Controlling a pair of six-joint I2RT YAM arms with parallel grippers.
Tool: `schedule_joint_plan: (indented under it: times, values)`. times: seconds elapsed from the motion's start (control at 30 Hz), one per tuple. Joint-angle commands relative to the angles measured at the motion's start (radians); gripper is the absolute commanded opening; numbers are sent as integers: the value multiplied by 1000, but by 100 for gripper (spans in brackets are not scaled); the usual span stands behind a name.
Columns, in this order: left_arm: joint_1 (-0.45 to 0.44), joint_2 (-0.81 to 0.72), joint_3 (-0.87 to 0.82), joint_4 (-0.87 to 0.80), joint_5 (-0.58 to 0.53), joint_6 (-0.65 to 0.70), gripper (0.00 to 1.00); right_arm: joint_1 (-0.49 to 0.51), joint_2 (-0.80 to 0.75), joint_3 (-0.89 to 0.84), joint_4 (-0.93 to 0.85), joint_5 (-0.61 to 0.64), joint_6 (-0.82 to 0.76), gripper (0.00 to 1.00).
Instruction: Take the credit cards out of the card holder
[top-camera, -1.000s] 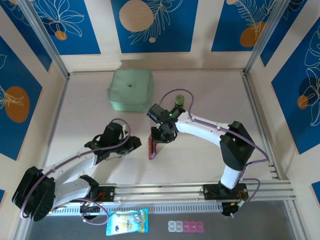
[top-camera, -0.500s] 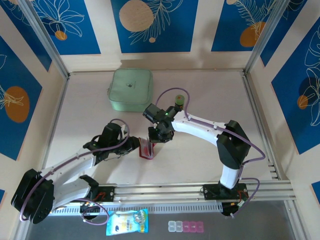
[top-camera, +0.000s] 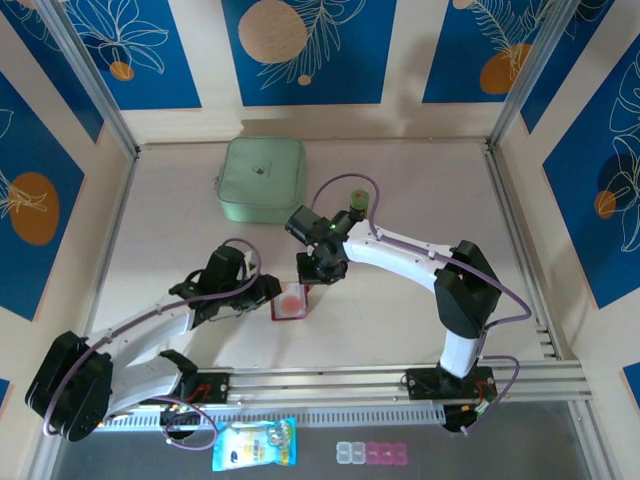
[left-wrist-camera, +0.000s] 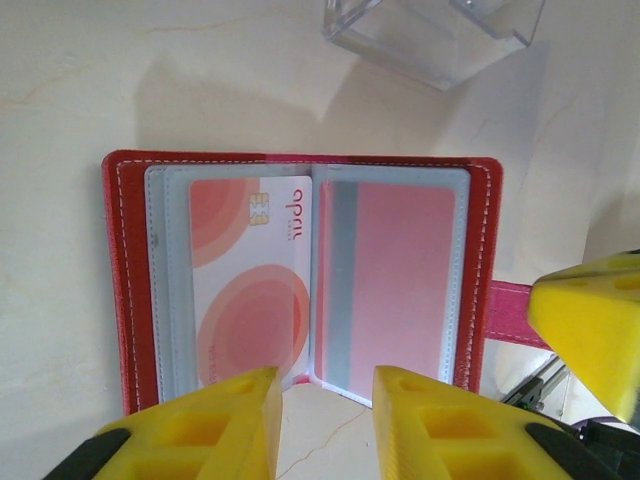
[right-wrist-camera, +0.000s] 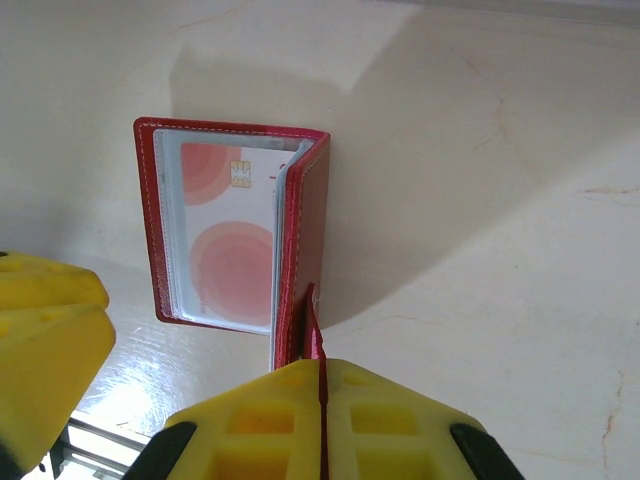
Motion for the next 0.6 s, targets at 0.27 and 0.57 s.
schedule_joint_plan:
  times: [0.27,0.57]
  values:
    - [10,3,10,-2,20,12,29,19,22,30,34,-65,0,3]
    - [11,-70,44,-111,-24,50,29,40,56,56,36,-65,3,3]
